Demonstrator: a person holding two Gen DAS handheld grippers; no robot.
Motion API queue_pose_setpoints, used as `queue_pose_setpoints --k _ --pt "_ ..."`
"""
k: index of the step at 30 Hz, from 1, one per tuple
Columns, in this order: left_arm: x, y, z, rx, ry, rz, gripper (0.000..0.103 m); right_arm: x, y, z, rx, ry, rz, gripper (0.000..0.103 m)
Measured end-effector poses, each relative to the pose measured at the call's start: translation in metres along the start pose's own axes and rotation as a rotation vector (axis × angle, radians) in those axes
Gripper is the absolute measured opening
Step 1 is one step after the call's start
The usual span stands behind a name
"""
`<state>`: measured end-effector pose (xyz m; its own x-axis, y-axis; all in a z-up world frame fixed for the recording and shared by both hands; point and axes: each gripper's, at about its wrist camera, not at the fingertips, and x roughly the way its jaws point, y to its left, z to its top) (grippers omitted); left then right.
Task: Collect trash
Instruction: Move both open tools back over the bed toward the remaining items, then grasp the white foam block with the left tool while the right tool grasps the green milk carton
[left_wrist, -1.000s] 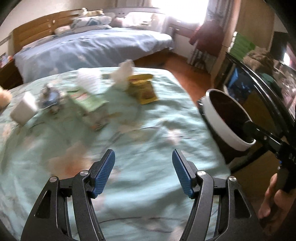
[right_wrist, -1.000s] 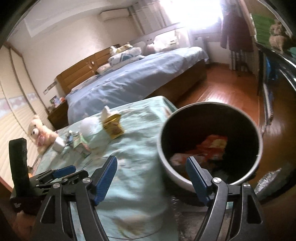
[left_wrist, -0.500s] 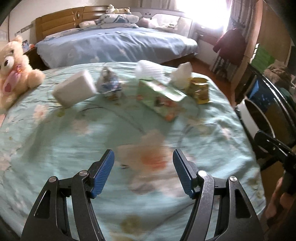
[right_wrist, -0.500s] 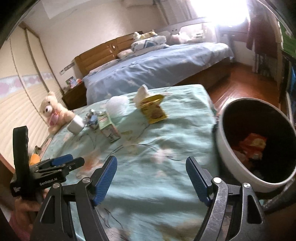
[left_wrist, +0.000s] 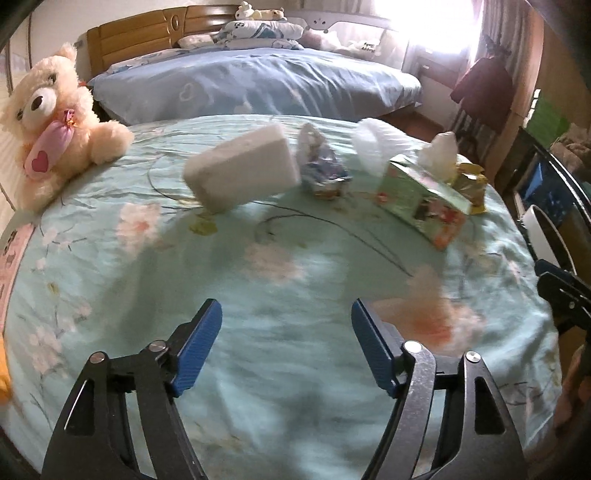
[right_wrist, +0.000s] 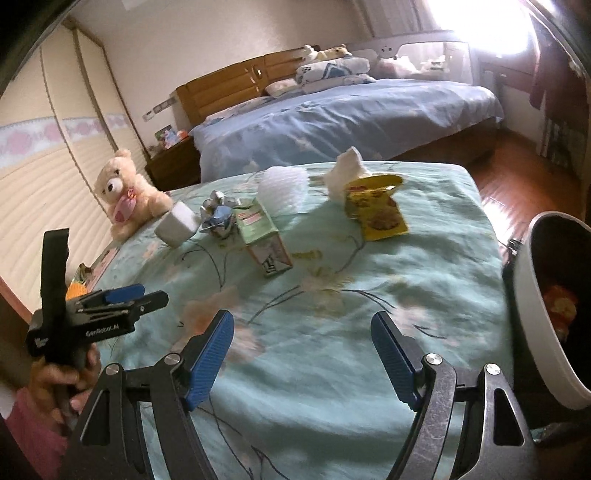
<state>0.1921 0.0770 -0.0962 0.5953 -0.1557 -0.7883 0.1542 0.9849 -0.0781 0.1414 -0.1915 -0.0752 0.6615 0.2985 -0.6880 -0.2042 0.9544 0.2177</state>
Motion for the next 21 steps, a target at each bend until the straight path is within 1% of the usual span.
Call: queue_pose_setpoints --k 6,10,15,17,18,21 --pt "0.010 0.030 0.018 0.002 -0.016 -0.029 0.084 0.015 0.013 0.011 -0.029 0.001 0.026 0.078" --pt "0.023 0.049 0.035 0.032 -0.010 -0.077 0.084 0.028 0.019 0.019 -0.057 0.004 0.038 0.078" --pt "0.038 0.062 0.053 0.089 -0.012 -0.098 0.084 0.048 0.021 0.028 -0.070 0.024 0.035 0.078" --pt "0.042 0.064 0.059 0.098 -0.013 -0.135 0.084 0.055 0.021 0.032 -0.075 0.031 0.034 0.078" --pt "0.044 0.064 0.062 0.101 -0.020 -0.167 0.084 0.059 0.022 0.034 -0.079 0.034 0.034 0.078" --pt "0.048 0.062 0.070 0.110 -0.036 -0.201 0.084 0.069 0.024 0.039 -0.086 0.041 0.034 0.078"
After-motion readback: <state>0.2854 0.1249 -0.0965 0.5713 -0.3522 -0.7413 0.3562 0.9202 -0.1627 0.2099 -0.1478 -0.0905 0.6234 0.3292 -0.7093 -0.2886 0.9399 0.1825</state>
